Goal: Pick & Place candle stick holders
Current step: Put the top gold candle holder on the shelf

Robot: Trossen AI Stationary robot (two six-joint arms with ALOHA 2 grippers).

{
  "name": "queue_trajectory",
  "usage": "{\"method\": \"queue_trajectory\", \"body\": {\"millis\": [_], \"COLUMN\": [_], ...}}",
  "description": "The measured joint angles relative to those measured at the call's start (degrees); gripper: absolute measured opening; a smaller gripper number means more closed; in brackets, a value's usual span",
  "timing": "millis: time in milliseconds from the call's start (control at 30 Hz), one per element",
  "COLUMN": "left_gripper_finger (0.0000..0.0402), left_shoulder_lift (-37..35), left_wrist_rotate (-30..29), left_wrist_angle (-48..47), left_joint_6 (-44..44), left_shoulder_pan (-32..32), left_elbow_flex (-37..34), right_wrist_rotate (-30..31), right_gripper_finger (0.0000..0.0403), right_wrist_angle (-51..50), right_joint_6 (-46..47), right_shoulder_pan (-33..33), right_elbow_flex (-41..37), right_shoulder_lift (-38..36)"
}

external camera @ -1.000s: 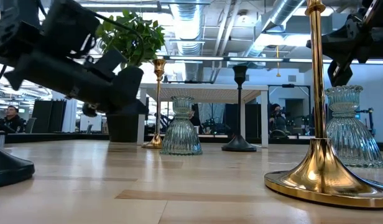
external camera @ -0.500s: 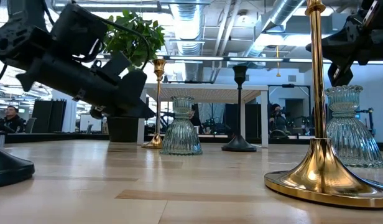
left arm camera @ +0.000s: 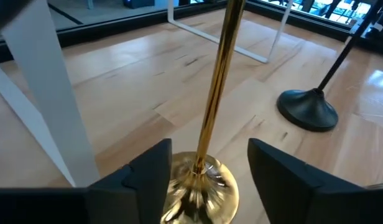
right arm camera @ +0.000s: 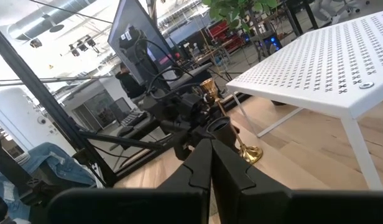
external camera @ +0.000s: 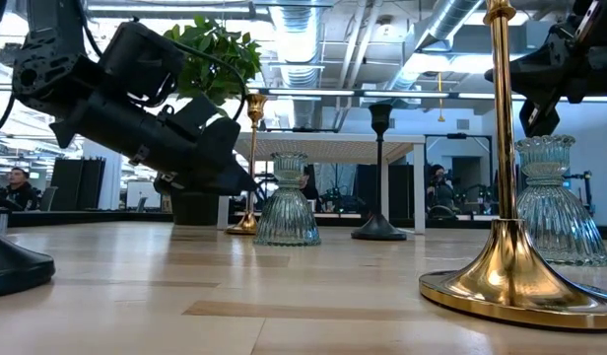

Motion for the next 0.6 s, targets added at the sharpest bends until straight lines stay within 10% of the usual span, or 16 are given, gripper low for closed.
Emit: {"method": "queue_trajectory", "body": {"millis": [600], "left_gripper_finger": [0.0196], "left_shoulder_lift": [0.04], "left_wrist_rotate": [0.02], "left_wrist_angle": [3.11], "left_joint_6": [-1.44], "left_shoulder_pan": [2.38], "left_elbow_flex": [1.05], "right_wrist_rotate": [0.05], "right_gripper_finger": [0.0000], "right_wrist_angle": [0.01], "right_joint_6": [0.02], "right_shoulder_pan": [0.00], "right_elbow_flex": [0.00], "right_shoulder_lift": [0.01]}}
